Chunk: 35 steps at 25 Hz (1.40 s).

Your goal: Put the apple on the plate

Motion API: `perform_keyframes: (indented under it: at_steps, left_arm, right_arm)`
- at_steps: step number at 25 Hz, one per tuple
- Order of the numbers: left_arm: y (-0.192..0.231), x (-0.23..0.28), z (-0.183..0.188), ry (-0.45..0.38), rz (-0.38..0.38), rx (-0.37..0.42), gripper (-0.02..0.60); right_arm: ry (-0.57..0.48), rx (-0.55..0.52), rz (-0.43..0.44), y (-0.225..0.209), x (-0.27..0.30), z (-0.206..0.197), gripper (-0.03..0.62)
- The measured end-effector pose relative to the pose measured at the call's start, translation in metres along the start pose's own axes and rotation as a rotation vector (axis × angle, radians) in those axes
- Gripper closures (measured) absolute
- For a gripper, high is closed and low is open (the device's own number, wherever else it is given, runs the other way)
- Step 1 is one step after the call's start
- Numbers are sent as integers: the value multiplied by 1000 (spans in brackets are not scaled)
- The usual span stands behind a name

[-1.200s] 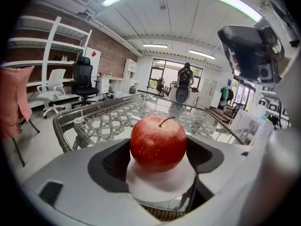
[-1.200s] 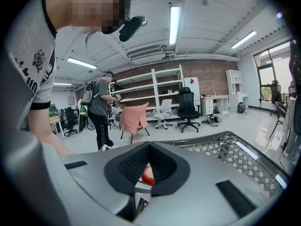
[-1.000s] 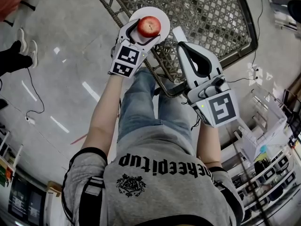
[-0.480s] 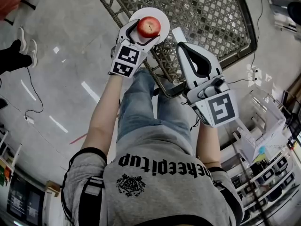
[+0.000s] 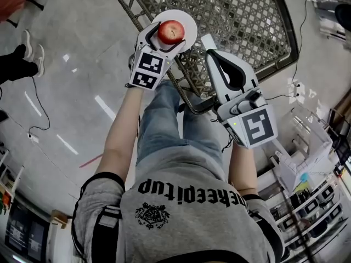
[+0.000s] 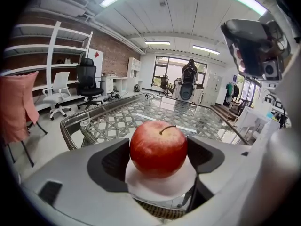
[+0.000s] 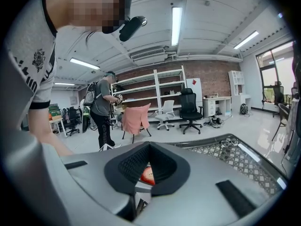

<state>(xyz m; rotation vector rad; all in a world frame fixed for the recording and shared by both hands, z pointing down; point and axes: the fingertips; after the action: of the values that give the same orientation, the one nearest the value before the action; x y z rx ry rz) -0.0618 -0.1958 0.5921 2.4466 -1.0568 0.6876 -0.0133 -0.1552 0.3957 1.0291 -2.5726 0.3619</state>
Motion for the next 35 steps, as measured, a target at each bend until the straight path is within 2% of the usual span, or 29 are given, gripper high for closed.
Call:
perform_keyframes:
  at_steps: [5, 11, 19, 20, 22, 27, 33, 35]
  left_arm:
    - [0, -3, -1, 7, 10, -8, 175]
    - [1, -20, 7, -25, 52, -32, 173]
    - [-22, -61, 37, -133, 100, -30, 190]
    - [-24, -68, 42, -147, 116, -28, 217]
    - [-25, -81, 52, -174, 148, -25, 342]
    - [-19, -107, 76, -241, 194, -16, 462]
    - [-34, -131, 102, -312, 235, -11, 571]
    - [-38, -139, 112, -331, 243, -7, 571]
  right_arm:
    - [-7, -6, 8, 0, -2, 2, 589]
    - [-33, -13, 23, 6, -8, 10, 589]
    - [-50, -47, 73, 18, -30, 20, 589]
    - [-58, -48, 79, 21, -32, 23, 589]
    - [-88, -41, 84, 24, -33, 33, 589]
    - [-79, -76, 129, 32, -26, 42, 589]
    - [-148, -73, 152, 35, -35, 56, 589]
    - [-158, -80, 168, 35, -37, 61, 589]
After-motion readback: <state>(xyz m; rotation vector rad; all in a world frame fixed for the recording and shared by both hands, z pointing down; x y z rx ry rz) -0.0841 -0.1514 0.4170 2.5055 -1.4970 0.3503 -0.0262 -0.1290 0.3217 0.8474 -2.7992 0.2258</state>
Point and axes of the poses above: the fingertips, and each gripper's own axes: x forward along the fingers, y to its left, z out of its top, and after that the axes turned 1 degree about y, right-handed
